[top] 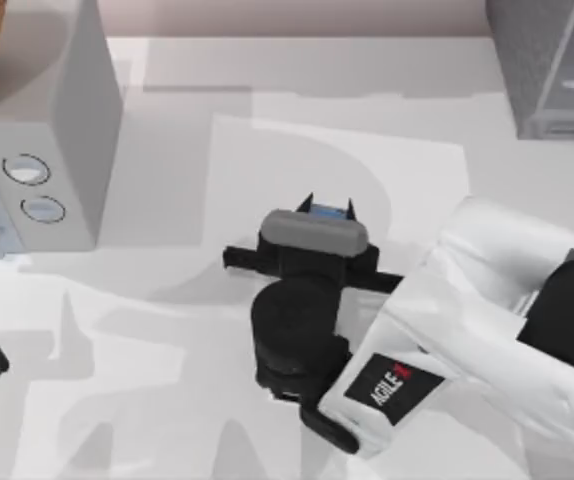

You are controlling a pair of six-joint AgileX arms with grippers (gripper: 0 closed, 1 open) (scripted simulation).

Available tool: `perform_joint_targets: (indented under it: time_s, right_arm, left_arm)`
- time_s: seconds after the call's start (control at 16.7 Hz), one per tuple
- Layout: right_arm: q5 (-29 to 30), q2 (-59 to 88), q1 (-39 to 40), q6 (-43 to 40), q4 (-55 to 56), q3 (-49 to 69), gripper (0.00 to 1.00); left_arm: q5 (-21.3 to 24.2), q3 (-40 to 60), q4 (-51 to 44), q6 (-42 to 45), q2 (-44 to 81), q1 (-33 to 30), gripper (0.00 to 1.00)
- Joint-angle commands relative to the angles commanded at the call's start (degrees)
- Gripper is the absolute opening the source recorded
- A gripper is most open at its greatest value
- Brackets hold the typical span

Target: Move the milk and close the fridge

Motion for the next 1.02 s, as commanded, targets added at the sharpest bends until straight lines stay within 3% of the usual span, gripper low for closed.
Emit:
perform_joint_targets:
  time_s: [0.12, 1.02]
  right_arm:
    - [0.00, 0.00, 0.00, 0.00, 0.00, 0.00, 0.00]
    - [-0.04, -5.75, 0.18, 0.21, -4.44, -1.53, 0.00]
  left_arm:
    - [0.00, 0.00, 0.00, 0.00, 0.00, 0.00, 1.00]
    - [0.00, 0.00, 0.00, 0.00, 0.00, 0.00, 1.00]
